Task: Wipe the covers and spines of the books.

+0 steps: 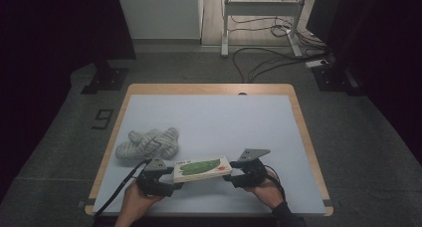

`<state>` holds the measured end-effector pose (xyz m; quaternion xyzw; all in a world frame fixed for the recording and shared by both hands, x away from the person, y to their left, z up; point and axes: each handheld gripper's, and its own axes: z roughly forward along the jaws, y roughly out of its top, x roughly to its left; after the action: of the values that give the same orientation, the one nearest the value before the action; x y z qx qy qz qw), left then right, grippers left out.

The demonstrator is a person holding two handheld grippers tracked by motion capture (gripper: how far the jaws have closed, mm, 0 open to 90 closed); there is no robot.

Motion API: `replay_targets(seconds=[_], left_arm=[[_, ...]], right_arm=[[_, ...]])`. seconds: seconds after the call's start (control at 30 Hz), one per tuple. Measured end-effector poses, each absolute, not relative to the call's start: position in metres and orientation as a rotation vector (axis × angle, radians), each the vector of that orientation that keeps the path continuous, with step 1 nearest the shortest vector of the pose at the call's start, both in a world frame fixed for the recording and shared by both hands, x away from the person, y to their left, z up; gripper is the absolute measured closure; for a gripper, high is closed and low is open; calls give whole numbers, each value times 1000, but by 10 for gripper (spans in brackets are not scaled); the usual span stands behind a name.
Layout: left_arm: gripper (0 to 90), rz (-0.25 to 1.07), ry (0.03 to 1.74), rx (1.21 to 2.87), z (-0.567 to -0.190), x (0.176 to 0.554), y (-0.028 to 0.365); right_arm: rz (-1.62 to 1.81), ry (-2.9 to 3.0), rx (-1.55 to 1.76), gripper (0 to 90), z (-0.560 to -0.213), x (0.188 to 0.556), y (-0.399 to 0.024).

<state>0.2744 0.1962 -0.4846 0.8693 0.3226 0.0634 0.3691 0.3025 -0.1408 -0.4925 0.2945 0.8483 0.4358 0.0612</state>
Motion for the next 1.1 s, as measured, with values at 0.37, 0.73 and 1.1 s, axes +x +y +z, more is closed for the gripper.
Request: replay_targets(seconds=[0.37,0.73,1.1], left_arm=[[305,136,830,2236,-498,262,196],[298,142,827,2260,-507,253,192],[283,153,836,2290,-515,263,191]], right_arm=[[1276,2584,877,405,-505,289,-140],[1218,2600,852,403,-513,278,-139],[1203,2617,859,412,-521,284,-134]])
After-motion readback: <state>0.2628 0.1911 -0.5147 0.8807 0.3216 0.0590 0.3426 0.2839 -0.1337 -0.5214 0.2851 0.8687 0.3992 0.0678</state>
